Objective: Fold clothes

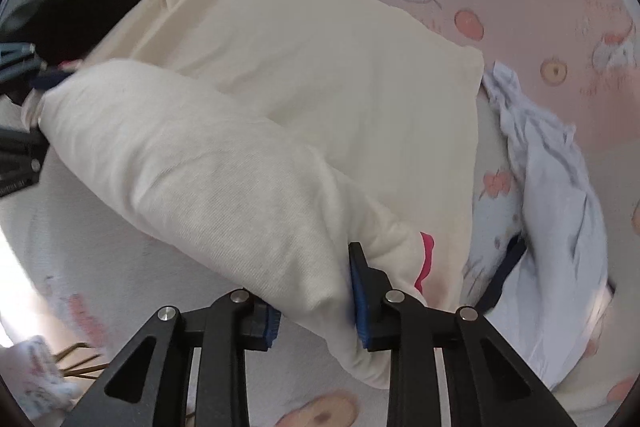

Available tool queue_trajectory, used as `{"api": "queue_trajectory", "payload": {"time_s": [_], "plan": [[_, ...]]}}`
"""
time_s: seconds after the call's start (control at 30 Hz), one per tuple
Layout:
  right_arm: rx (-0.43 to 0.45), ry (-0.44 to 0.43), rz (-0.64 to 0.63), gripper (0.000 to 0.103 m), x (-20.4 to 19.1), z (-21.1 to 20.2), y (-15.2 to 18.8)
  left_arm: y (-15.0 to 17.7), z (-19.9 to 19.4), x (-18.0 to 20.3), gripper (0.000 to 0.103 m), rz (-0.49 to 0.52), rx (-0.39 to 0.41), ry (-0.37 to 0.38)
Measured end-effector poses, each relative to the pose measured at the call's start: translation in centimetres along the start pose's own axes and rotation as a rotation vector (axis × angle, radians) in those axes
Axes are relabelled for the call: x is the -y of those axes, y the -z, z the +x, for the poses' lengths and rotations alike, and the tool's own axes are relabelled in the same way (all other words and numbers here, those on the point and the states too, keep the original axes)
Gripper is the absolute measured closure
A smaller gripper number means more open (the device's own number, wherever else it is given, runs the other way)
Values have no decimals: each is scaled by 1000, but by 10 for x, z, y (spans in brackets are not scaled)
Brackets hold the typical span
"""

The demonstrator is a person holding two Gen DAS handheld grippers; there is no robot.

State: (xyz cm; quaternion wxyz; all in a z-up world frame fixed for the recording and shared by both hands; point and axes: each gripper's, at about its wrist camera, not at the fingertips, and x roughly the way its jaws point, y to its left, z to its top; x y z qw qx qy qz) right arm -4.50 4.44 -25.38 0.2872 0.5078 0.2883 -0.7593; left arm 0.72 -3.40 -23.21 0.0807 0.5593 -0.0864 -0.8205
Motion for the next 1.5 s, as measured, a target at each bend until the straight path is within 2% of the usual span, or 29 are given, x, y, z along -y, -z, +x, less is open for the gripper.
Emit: {"api": "queue_trajectory", "payload": {"time_s": [0.1, 0.27, 0.37, 0.43, 0.67, 0.73, 0.8, 0.87, 1.0, 1.17, 1.33, 1.4, 1.5], "plan": [[-31, -21, 4, 76, -4, -8, 12, 19, -8, 10, 65, 16, -21, 27], [-100, -37, -18, 75, -17, -7, 37, 42, -14, 33, 65, 68, -57, 20], [-135, -31, -36, 75, -22, -3, 48, 42, -13, 43, 65, 93, -70, 1], [-156, -30, -44, 75, -25, -1, 55, 37, -12, 42, 65, 89, -94, 14], [-261, -153, -38, 70, -2, 9, 33, 16, -9, 16, 62, 61, -181, 152], [-274, -162, -38, 65, 8, 9, 23, 8, -9, 11, 62, 67, -195, 176], [-284, -168, -37, 55, 17, 9, 13, 1, -10, 6, 62, 59, -199, 194], [-262, -159, -28, 53, 27, 5, 4, -5, -11, -2, 62, 32, -205, 217], [-220, -144, 9, 52, 44, 0, -11, -18, -14, -17, 61, -6, -201, 218], [-203, -125, 38, 52, 53, 5, -28, -31, -14, -24, 61, 25, -190, 188], [-195, -84, 24, 52, 54, 13, -39, -41, -1, -34, 60, 38, -194, 224], [-193, -78, 38, 52, 57, 18, -43, -45, 11, -42, 54, 16, -199, 224], [-189, -64, 61, 52, 59, 31, -45, -50, 35, -48, 28, -10, -201, 144]]}}
